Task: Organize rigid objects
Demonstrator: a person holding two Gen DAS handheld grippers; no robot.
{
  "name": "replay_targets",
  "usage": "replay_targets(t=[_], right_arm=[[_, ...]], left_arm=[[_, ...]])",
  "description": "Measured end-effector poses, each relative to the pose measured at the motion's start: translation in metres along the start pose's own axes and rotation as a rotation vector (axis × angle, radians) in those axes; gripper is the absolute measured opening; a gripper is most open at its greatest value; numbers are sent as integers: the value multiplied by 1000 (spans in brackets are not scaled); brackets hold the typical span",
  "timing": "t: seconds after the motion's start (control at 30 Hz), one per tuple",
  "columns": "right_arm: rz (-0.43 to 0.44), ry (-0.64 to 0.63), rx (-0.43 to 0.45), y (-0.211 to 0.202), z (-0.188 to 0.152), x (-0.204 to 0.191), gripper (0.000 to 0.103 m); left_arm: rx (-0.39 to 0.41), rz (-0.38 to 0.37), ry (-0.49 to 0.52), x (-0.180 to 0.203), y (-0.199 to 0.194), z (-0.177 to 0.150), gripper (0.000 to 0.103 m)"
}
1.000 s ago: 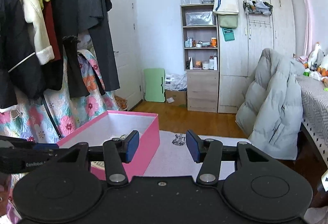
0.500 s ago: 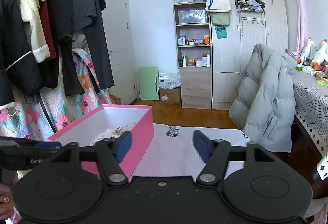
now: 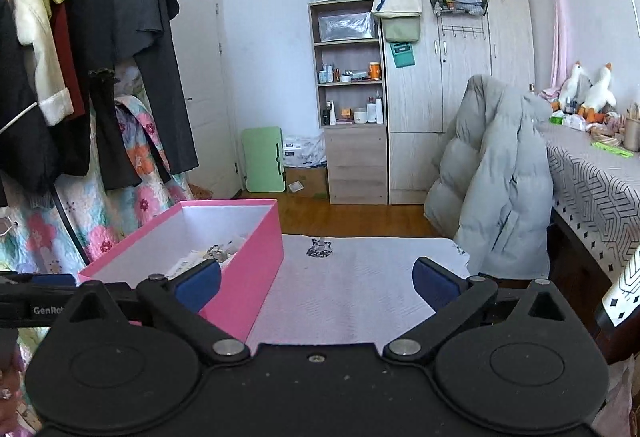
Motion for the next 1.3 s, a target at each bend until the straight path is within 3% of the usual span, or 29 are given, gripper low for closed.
replay_targets(t=[0.23, 0.67, 0.9, 1.3], right_arm=[[-16, -26, -3, -1, 4, -3, 103], [-17, -14, -32, -1, 1, -3, 103], [-22, -13, -46, 1, -1, -4, 103], [-20, -27, -75, 2, -6, -7, 103]], left_arm=[[-11, 45, 50, 2, -1, 1, 103], [-67, 90, 32, -4, -2, -4, 103], [-76, 142, 92, 1, -2, -6, 103], [-87, 99, 81, 3, -2, -9, 103]])
Point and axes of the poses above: each gripper's, at about its wrist camera, not at the fingertips, and y roughly the way its jaws point, x to its right, z to its top, the point moved 5 cm from there along y, roughly the way its jaws point, and after that the axes turned 3 degrees about -z, right-handed, at the moved point
